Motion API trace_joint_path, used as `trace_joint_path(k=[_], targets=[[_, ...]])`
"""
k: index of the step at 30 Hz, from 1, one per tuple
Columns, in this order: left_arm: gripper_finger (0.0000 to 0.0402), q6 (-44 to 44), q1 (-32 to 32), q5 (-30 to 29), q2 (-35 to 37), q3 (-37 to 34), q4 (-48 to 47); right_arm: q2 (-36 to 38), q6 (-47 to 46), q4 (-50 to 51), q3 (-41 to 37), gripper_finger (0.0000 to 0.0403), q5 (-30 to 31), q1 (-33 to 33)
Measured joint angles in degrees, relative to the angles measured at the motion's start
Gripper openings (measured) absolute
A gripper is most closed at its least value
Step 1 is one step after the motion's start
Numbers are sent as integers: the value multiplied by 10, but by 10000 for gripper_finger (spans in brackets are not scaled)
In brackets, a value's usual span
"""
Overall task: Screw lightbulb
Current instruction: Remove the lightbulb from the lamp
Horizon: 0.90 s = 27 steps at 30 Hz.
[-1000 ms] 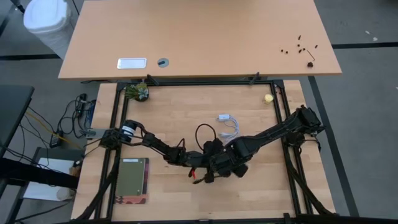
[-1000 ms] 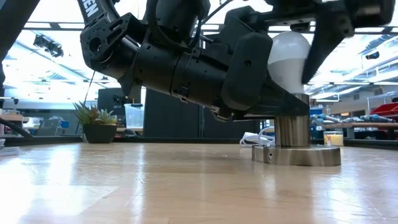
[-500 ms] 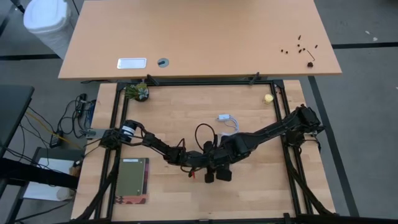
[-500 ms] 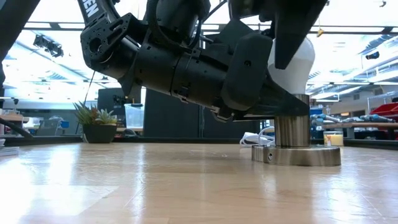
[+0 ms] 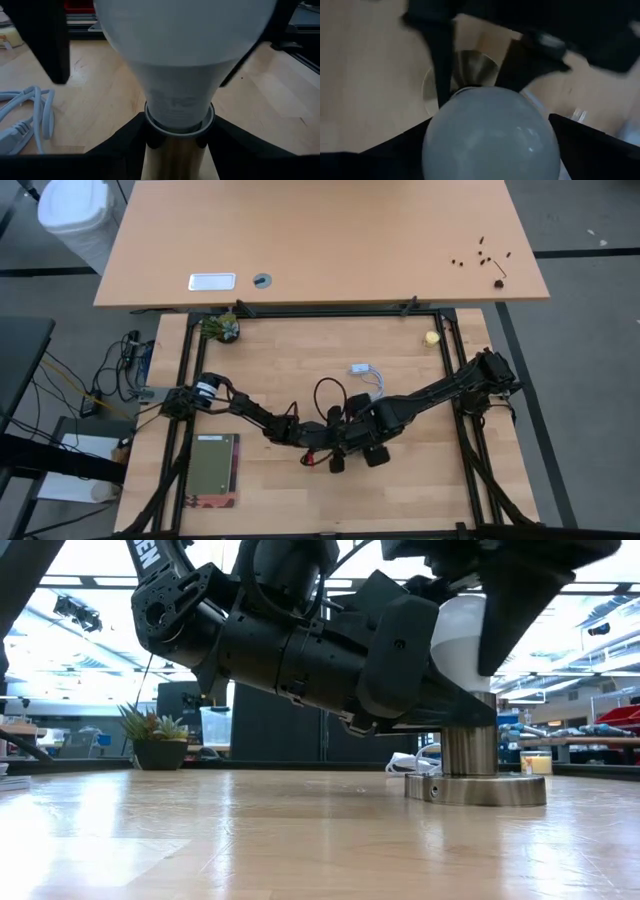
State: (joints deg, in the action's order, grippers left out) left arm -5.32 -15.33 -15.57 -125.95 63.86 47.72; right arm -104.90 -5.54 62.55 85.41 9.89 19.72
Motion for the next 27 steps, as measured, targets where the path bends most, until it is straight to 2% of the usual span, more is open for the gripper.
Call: trace_joint_path(k=[7, 10, 12, 15, 17, 21, 27], targets=[[188, 0, 0, 0, 0, 0, 0, 0, 320, 4, 0, 315, 15, 0], [188, 0, 1, -3, 0, 0, -1, 0, 379, 17, 0, 297, 72, -1], [188, 4, 1, 3, 0, 0, -1, 0, 398, 41, 0, 286, 131, -5], [188, 5, -2, 10, 0, 0, -1, 0, 395, 91, 0, 275, 206, -9], [188, 5, -2, 14, 0, 0, -1, 1, 375, 117, 1, 271, 222, -3], [188, 4, -1, 10, 0, 0, 0, 5, 323, 150, 0, 268, 190, 9], [188, 3, -1, 7, 0, 0, 0, 50, 148, 151, 0, 266, 101, 42]])
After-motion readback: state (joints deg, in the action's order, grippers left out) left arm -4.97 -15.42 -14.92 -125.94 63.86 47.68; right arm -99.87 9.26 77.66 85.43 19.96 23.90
